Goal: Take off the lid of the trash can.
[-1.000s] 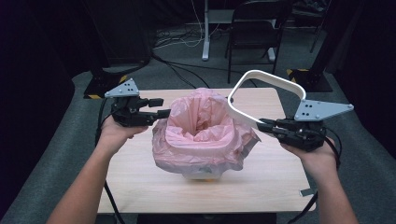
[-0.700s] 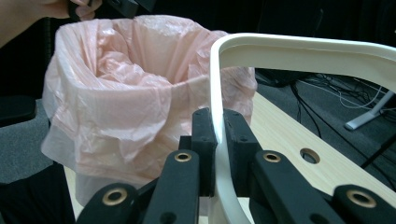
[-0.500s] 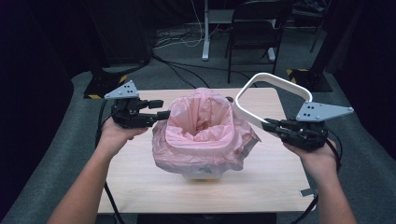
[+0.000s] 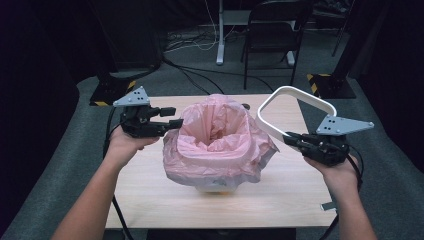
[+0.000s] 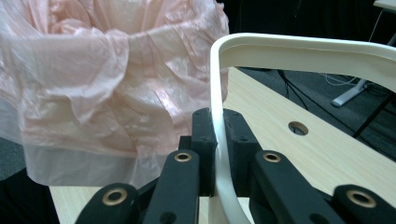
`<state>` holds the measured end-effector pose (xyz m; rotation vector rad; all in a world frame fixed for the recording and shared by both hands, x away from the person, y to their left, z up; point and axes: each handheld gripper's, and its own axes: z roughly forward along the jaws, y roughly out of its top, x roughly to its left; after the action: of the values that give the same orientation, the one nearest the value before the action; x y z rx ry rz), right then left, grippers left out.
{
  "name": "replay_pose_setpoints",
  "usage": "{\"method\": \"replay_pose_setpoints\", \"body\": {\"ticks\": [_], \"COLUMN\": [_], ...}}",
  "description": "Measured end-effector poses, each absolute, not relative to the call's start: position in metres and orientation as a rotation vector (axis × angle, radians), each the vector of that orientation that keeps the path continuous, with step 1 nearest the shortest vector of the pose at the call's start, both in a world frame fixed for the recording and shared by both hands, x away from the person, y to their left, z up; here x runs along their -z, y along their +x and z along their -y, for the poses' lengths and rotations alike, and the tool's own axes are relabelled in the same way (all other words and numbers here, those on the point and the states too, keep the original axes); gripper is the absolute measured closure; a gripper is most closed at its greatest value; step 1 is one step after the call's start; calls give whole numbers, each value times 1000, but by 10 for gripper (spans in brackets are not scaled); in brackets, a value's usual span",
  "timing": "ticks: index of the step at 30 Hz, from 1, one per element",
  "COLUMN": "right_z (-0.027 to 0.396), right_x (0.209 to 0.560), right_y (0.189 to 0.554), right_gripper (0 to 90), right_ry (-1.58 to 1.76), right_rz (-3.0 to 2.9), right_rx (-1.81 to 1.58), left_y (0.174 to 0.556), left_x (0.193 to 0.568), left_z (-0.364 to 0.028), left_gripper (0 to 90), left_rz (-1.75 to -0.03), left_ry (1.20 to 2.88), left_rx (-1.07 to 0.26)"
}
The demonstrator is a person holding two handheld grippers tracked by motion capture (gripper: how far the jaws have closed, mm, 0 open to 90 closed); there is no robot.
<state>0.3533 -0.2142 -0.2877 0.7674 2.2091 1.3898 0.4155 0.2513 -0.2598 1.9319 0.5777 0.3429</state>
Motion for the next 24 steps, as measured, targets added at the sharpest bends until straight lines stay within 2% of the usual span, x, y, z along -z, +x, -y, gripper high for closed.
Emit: {"method": "replay_pose_setpoints", "body": {"ticks": [24], "right_z": [216], "right_x": [348], "right_y": [359], "right_gripper": [839], "right_ry": [888], "right_rz": [-2195], "right_rx": [-1342], "left_y": [416], "left_x": [262], "left_z": [-249], "left_gripper": [473], "left_rz": [-575], "left_ry": [1925], "left_rx": [-338]}}
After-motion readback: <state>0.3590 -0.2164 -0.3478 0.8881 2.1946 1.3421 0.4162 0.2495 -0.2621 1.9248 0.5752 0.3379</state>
